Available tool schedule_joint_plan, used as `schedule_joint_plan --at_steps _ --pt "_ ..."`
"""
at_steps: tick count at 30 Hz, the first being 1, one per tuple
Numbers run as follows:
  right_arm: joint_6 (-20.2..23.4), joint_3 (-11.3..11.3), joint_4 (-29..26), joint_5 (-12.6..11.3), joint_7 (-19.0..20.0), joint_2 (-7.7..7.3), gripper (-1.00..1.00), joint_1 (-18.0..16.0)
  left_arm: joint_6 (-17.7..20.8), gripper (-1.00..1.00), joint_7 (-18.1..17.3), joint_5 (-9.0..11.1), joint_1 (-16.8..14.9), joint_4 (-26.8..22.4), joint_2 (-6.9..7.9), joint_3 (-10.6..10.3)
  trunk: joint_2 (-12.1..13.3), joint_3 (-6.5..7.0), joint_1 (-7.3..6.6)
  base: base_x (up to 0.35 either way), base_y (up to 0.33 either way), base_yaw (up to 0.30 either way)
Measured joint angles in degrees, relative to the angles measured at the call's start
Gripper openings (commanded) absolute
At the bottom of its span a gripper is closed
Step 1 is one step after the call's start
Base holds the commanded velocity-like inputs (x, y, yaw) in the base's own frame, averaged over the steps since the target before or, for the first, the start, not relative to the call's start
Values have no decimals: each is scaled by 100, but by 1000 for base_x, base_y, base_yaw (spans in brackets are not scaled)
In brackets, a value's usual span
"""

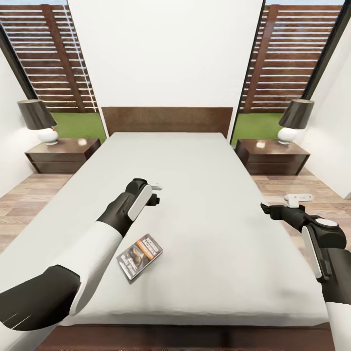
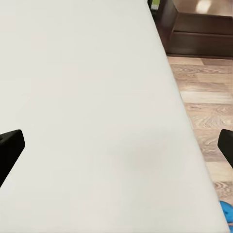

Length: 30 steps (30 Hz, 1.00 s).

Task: In the bedroom, move the book from the bed onto either nightstand, and place the two sandals side by side next to the bed.

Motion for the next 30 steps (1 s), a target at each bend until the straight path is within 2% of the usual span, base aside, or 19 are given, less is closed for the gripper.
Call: schedule_joint_plan --at_steps 7,30 --pt "4 0 1 0 4 -4 100 0 -5 100 -1 -21 0 -2 8 5 -281 -166 154 0 0 0" --pt "8 0 0 0 0 -4 100 0 -17 100 -1 -74 35 -2 35 2 -283 -168 154 0 0 0"
